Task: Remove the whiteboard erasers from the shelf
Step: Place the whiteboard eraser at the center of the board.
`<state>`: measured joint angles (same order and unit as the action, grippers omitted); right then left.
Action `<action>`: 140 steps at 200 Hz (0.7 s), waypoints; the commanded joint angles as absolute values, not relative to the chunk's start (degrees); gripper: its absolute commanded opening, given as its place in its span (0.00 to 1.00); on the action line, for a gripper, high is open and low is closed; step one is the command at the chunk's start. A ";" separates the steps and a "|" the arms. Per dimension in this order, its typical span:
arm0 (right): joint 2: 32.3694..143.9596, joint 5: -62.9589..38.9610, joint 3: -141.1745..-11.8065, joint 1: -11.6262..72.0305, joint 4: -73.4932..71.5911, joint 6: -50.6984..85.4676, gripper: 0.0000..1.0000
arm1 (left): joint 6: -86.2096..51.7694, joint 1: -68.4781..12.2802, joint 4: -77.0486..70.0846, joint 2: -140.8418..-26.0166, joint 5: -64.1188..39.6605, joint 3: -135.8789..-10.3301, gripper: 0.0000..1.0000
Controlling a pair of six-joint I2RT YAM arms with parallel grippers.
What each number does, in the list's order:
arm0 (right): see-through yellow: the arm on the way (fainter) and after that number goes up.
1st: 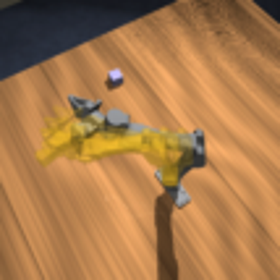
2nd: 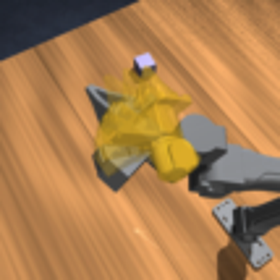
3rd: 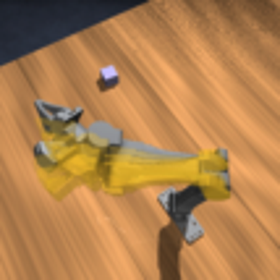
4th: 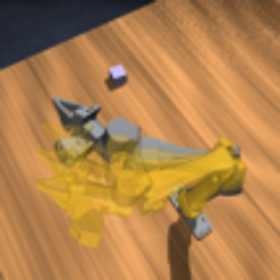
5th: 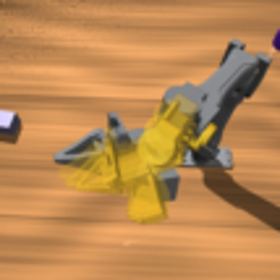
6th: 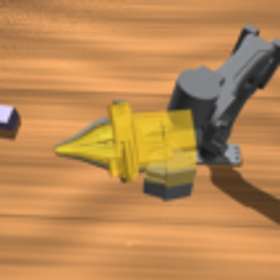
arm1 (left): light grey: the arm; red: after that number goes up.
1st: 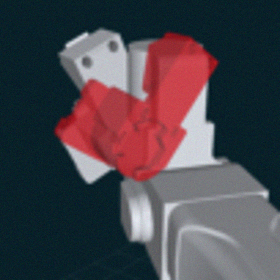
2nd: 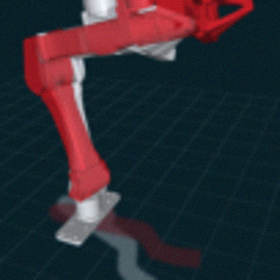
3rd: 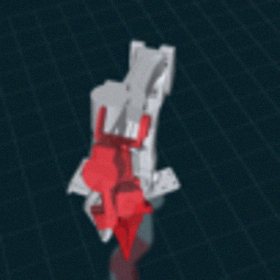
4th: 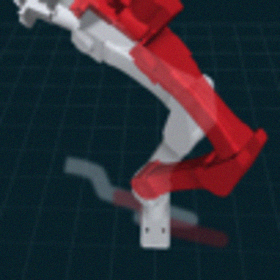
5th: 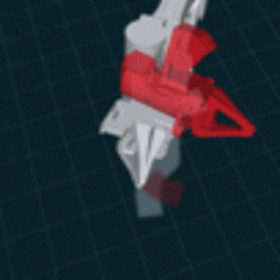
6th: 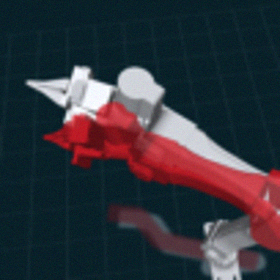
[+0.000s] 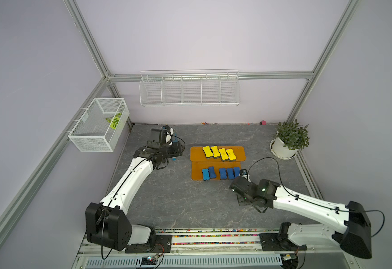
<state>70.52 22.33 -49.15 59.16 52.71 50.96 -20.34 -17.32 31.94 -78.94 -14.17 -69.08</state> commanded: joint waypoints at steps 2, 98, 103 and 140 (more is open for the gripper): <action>71.78 21.59 -45.68 61.95 50.62 60.13 0.30 | -20.85 -17.56 31.47 -78.61 -12.61 -68.09 0.50; 74.19 18.28 -35.60 71.56 45.09 71.37 0.30 | -21.34 -17.58 32.72 -81.11 -12.95 -68.99 0.46; 73.92 18.35 -35.22 71.66 44.82 71.45 0.30 | -21.27 -17.58 32.70 -81.11 -13.08 -68.97 0.46; 72.26 18.39 -32.27 72.24 43.09 71.98 0.34 | -21.27 -17.62 32.70 -81.29 -13.05 -69.08 0.46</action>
<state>73.78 18.17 -34.50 71.50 44.21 69.89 -21.34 -17.32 32.10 -80.71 -12.88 -68.49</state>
